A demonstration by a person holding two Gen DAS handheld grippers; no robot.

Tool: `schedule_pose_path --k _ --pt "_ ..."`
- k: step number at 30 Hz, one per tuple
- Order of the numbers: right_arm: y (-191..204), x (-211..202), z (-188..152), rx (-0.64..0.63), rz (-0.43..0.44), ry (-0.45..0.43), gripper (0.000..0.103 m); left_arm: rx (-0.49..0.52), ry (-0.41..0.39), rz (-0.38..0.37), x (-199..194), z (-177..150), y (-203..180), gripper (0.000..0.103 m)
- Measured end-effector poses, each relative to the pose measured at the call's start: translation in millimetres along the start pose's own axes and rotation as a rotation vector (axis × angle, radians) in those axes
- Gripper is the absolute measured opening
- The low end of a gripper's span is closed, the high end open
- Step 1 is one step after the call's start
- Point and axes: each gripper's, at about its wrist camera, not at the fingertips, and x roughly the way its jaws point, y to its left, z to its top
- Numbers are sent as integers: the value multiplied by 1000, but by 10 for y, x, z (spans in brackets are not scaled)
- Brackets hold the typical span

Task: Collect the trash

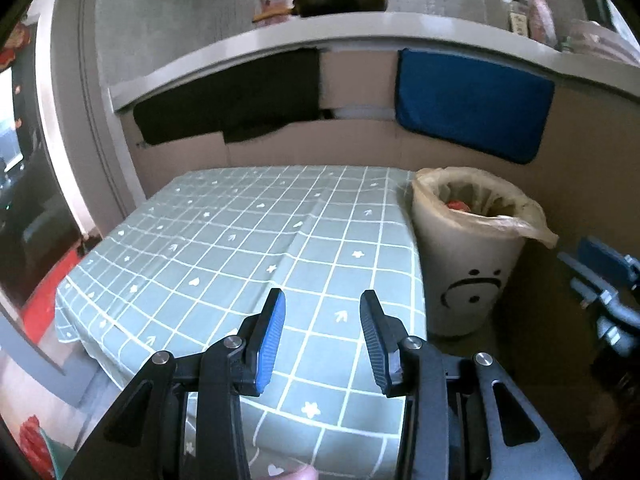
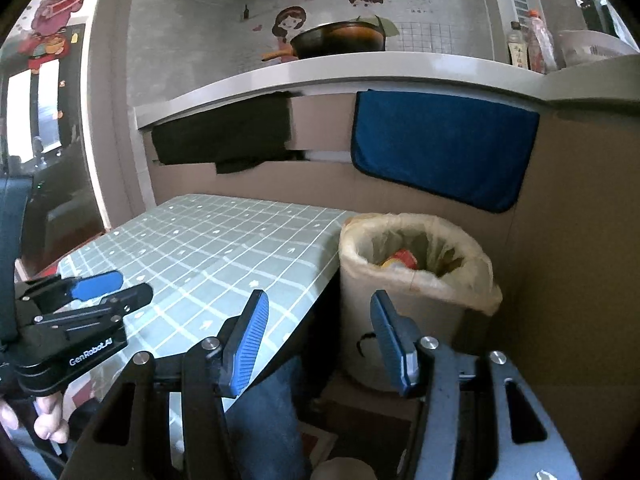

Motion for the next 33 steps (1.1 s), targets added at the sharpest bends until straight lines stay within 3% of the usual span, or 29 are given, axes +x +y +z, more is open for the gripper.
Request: schedule_pose_path --k 6,33 --pt "97 -114 -109 -18 -3 -5 51 -29 -106 12 -269 30 35 40" --pt "171 -221 -93 -35 -22 -51 51 -47 -153 34 -378 31 69 40"
